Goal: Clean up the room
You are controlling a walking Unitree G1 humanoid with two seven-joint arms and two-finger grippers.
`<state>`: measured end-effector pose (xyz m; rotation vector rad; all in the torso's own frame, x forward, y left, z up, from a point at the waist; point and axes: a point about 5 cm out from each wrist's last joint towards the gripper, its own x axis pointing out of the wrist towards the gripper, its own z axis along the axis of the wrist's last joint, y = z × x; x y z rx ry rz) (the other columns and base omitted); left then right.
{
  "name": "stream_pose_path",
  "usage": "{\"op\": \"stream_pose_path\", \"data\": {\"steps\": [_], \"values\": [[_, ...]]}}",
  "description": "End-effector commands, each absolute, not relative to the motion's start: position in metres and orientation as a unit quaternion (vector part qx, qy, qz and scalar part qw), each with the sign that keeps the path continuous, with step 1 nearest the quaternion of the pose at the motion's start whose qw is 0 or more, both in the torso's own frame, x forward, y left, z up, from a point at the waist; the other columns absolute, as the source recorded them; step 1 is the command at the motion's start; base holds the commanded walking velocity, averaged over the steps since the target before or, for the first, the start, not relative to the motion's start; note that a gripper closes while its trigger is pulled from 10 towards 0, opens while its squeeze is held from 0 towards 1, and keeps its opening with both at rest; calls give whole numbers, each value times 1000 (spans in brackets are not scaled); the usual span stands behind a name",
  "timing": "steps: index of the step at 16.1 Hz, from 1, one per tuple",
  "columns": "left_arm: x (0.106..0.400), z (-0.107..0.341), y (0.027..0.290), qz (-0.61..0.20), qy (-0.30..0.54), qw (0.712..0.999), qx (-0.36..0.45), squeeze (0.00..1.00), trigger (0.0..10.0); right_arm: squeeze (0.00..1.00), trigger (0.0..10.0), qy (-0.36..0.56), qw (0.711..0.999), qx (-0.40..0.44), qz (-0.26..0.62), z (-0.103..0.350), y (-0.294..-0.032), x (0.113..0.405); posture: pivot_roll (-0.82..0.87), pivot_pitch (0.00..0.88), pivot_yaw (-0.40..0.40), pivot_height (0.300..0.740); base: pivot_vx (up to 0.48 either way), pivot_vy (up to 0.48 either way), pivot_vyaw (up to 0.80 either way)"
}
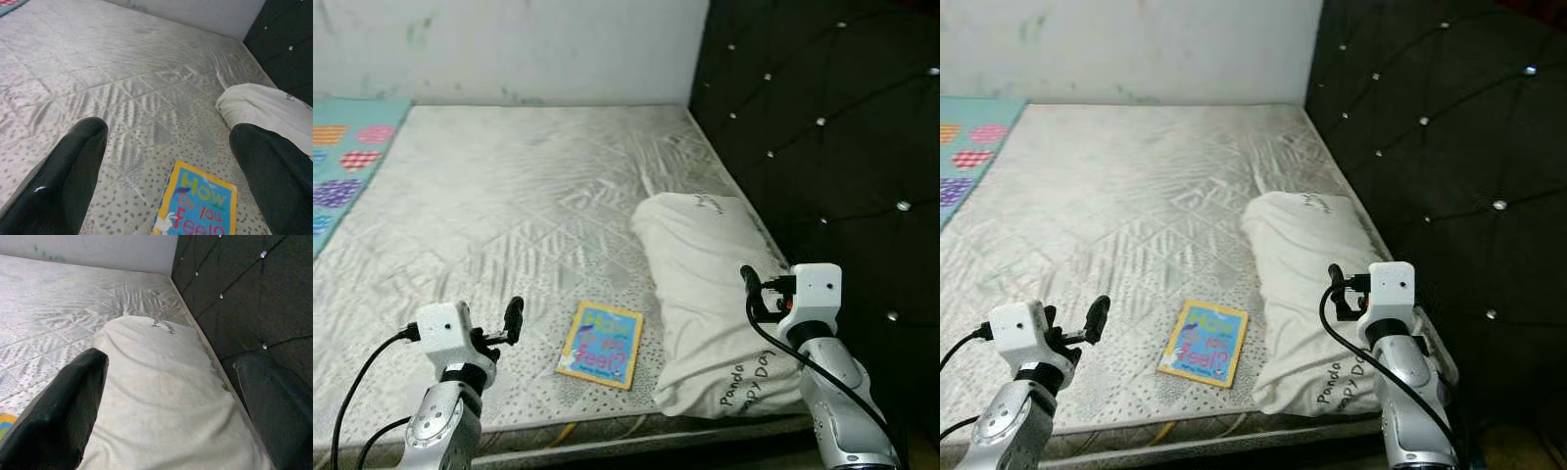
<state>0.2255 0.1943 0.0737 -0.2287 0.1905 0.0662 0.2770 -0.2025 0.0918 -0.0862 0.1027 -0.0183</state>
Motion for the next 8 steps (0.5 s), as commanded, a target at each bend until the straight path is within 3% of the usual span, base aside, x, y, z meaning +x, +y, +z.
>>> {"op": "stream_pose_path", "data": {"steps": [1, 8], "values": [[226, 79, 193, 34, 85, 990, -110, 0, 10000, 0, 10000, 47, 998, -46, -10, 94, -204, 279, -73, 0, -36, 740, 0, 0, 0], [224, 79, 194, 32, 85, 990, -106, 0, 10000, 0, 10000, 49, 998, -47, -5, 92, -202, 277, -73, 0, -36, 740, 0, 0, 0]]}}
